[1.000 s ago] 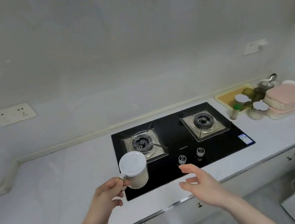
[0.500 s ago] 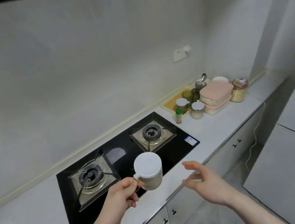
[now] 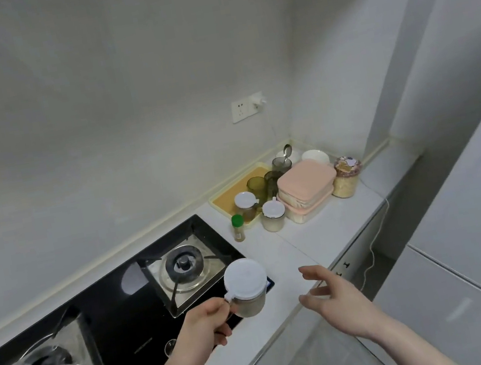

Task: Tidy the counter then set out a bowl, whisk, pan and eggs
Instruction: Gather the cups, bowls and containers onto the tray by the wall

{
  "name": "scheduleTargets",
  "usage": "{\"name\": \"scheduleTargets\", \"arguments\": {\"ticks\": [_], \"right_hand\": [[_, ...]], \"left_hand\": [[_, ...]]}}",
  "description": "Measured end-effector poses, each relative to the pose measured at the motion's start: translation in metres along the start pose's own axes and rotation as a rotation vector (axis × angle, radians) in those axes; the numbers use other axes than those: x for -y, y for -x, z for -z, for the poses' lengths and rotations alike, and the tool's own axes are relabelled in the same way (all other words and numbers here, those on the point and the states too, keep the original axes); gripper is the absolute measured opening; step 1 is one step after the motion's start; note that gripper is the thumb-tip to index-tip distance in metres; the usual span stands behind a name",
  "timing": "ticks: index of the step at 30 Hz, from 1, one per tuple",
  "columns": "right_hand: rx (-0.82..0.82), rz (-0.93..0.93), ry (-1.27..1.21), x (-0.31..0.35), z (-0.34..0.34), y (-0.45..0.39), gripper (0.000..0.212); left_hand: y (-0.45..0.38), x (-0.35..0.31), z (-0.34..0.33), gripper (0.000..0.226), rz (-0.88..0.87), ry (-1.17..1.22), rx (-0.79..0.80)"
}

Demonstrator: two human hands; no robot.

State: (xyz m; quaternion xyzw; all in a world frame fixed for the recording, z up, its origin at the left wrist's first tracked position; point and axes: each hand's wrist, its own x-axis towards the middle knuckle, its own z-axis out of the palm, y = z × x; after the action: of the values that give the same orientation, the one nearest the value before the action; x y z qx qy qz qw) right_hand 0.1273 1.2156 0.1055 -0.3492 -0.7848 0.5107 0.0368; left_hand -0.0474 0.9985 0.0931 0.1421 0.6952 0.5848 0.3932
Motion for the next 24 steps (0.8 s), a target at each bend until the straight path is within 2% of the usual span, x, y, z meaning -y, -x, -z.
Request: {"name": "scheduleTargets", "arguments": {"ticks": [9,12,19,24], "right_hand": [[0.031,-0.076,0.033,-0.049,0.090,-0.084,0.049],[0.074,-0.090,0.024,-0.060,0.112,-0.118,0.048],[0.238,-0.085,0.110,-0.097,0.169,-0.200,0.052],[0.315,-0.070,0.184,-0.098,0.188,-0.233,0.052]], "left_hand": [[-0.131,0.003,-0.086,0.024,0.135,-0.012,-0.047],[-0.166,0.008,-0.107,0.023,0.182,0.019,-0.109],[-0.230,0.027,-0.171,0.022,0.321,0.177,-0.381],[-0.256,0.031,-0.193,0.023,0.391,0.207,-0.485]]}}
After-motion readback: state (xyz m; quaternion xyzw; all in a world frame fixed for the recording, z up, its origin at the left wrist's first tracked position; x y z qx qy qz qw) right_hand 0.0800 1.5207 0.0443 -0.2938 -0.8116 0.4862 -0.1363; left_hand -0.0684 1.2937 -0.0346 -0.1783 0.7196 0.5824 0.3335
